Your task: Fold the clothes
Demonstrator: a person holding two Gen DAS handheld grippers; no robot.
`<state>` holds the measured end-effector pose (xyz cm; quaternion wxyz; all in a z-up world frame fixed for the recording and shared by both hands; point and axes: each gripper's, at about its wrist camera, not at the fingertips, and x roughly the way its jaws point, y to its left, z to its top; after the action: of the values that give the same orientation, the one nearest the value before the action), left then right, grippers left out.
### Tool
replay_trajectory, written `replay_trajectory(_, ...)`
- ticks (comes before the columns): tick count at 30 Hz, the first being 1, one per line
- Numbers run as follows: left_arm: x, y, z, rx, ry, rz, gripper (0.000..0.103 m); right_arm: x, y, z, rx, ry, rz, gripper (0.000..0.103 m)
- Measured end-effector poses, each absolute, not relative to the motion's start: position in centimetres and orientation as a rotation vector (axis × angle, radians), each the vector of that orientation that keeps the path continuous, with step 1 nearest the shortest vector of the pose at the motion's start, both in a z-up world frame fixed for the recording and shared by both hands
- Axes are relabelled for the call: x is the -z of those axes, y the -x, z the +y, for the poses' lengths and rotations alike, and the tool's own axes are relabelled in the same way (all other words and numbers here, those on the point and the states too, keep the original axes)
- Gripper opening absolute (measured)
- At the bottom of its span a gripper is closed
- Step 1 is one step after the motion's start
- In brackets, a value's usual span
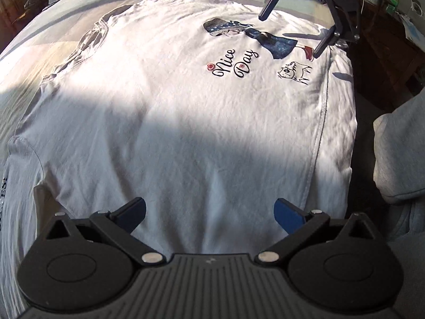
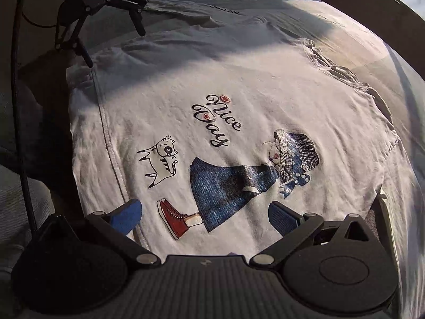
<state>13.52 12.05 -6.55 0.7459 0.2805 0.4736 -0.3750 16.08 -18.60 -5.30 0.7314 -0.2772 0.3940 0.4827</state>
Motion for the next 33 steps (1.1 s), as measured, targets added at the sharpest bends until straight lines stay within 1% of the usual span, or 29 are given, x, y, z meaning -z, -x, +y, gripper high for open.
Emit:
replay_trajectory(3,8.1,-15.9,12.4,0.813,-0.609,1.049,0.103,6.2,-17.9,-15.5,-1.066,0.576,0.827,0.103)
replay_trajectory(6,8.3,-16.6,13.6,0.802,-0.562,1.094,0.102,7.1,-19.1,-14.1,-1.08,0.567,0.888,0.103)
replay_trajectory(9,7.7,-16.3,14.6,0.724,-0.565,1.144,0.102,8.1,-18.0,-15.7,-1.074,0.583,0.872,0.103)
replay_trajectory(12,7.0,-16.0,15.5,0.644,-0.563,1.188,0.101,8.2,-17.2,-17.1,-1.028,0.534,0.866,0.103)
replay_trajectory(15,4.9,-17.9,17.6,0.484,-0.44,1.125,0.102,8.2,-16.8,-17.0,-0.957,0.518,0.889,0.103)
replay_trajectory(18,3.8,-21.6,21.7,0.196,-0.251,1.058,0.102,8.2,-16.6,-16.8,-0.922,0.503,0.897,0.103)
replay_trajectory(21,4.5,-24.4,26.5,-0.111,-0.064,1.001,0.102,8.1,-16.7,-16.6,-0.916,0.504,0.905,0.103)
replay_trajectory(24,6.7,-25.6,30.5,-0.37,0.066,0.985,0.102,8.1,-16.9,-16.5,-0.916,0.509,0.917,0.103)
replay_trajectory(26,8.4,-25.2,32.0,-0.428,0.148,0.997,0.103,8.0,-17.0,-16.3,-0.912,0.517,0.93,0.103)
replay_trajectory(28,9.0,-23.3,33.1,-0.433,0.254,0.942,0.103,7.9,-17.1,-15.9,-0.904,0.529,0.951,0.103)
replay_trajectory(30,9.0,-22.2,32.9,-0.411,0.218,0.964,0.103,7.8,-17.4,-15.4,-0.887,0.545,0.987,0.103)
replay_trajectory(33,8.7,-20.3,33.6,-0.382,0.254,1.006,0.103,7.6,-17.8,-14.4,-0.841,0.566,1.056,0.103)
